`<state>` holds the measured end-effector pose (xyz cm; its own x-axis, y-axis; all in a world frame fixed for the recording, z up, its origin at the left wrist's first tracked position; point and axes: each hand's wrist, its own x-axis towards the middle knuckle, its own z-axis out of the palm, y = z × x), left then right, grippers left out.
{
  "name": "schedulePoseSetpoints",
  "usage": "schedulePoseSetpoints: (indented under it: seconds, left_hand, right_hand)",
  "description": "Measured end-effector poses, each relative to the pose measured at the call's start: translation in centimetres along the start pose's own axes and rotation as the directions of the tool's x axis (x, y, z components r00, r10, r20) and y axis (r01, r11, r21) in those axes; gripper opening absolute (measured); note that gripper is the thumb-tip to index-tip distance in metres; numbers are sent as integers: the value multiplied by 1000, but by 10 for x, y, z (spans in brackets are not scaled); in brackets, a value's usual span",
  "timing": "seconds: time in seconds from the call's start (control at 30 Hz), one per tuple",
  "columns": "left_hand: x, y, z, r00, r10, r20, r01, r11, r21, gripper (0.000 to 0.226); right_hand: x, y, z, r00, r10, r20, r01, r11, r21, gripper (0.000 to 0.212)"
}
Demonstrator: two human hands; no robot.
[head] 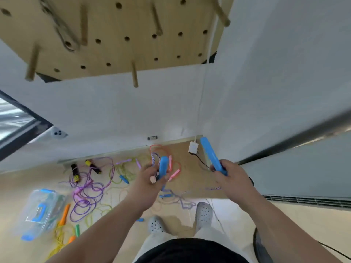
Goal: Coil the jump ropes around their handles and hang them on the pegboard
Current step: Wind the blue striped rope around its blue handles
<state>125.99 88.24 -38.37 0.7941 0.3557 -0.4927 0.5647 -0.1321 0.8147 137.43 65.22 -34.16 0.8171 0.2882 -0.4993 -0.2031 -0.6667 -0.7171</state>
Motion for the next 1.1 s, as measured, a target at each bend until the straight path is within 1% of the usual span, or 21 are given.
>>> schedulePoseSetpoints:
  seconds: [0.13,0.2,0.27,0.33,0.37,0.43,0.47,0.5,0.53,0.57,0.63,0.67,0.7,0.73,0.77,0.83,0.87,0.9,0.97,1.03,1.1]
  left_hand:
    - [-30,14,-11,978,156,-140,-123,968,219,17]
    - [-46,22,-12,950,213,-230,-160,960,229,22]
    - [-67,35,-8,935,174,-309,-150,984,100,19]
    - [-87,44,-2,925,68,-374,-102,992,-72,13]
    - [-98,48,1,912,28,-409,-89,988,-130,13]
    - [-117,49,8,875,-36,-482,-85,970,-226,11]
    - [-126,49,11,857,-65,-511,-86,960,-266,10]
    - [-134,50,15,840,-94,-534,-88,948,-307,10]
    - [-141,50,20,826,-124,-549,-102,927,-362,11]
    - [-148,50,25,817,-153,-556,-121,897,-425,11]
    - [-160,53,34,820,-204,-535,-167,809,-563,11]
    - [-166,56,37,830,-225,-510,-181,758,-627,12]
    - [-173,59,39,847,-238,-476,-177,717,-674,15]
    - [-179,62,40,869,-240,-432,-160,690,-706,21]
    - [-185,66,40,896,-228,-382,-133,681,-720,26]
    - [-197,71,37,934,-185,-305,-85,714,-695,27]
    - [-201,72,35,940,-169,-297,-74,749,-659,26]
    - [-204,72,33,940,-160,-302,-68,777,-626,25]
    - [-209,70,29,940,-148,-306,-75,788,-611,25]
    - [-213,66,26,938,-141,-316,-104,756,-646,24]
    - [-214,59,20,929,-155,-335,-131,710,-692,25]
  right_hand:
    - [-36,-23,-21,982,-175,67,168,981,96,12]
    - [-48,-29,-35,958,-276,83,270,960,71,13]
    - [-56,-31,-50,936,-335,109,331,942,53,11]
    - [-58,-25,-63,930,-337,146,339,941,13,19]
    - [-59,-20,-68,928,-330,171,339,941,-22,25]
    - [-59,-12,-73,912,-328,246,357,931,-82,27]
    - [-57,-9,-73,893,-341,294,388,914,-118,27]
    - [-55,-7,-73,855,-378,356,451,880,-148,31]
    - [-52,-6,-71,796,-424,431,529,834,-156,38]
    - [-50,-5,-68,717,-465,520,613,776,-150,47]
    - [-46,-6,-60,553,-505,663,751,647,-134,55]
    - [-45,-9,-56,497,-501,709,790,599,-131,58]
    - [-45,-12,-52,464,-490,738,812,568,-133,61]
    - [-47,-16,-47,450,-479,754,822,553,-139,62]
    - [-50,-20,-43,441,-482,757,830,540,-139,56]
    - [-55,-31,-34,424,-555,716,852,512,-108,36]
    - [-58,-38,-32,411,-599,688,863,499,-81,32]
    - [-61,-43,-30,393,-634,665,874,482,-58,33]
    - [-63,-51,-26,377,-660,650,885,463,-43,37]
    - [-67,-59,-22,368,-620,693,870,492,-22,36]
    - [-69,-63,-14,364,-564,741,829,558,18,33]
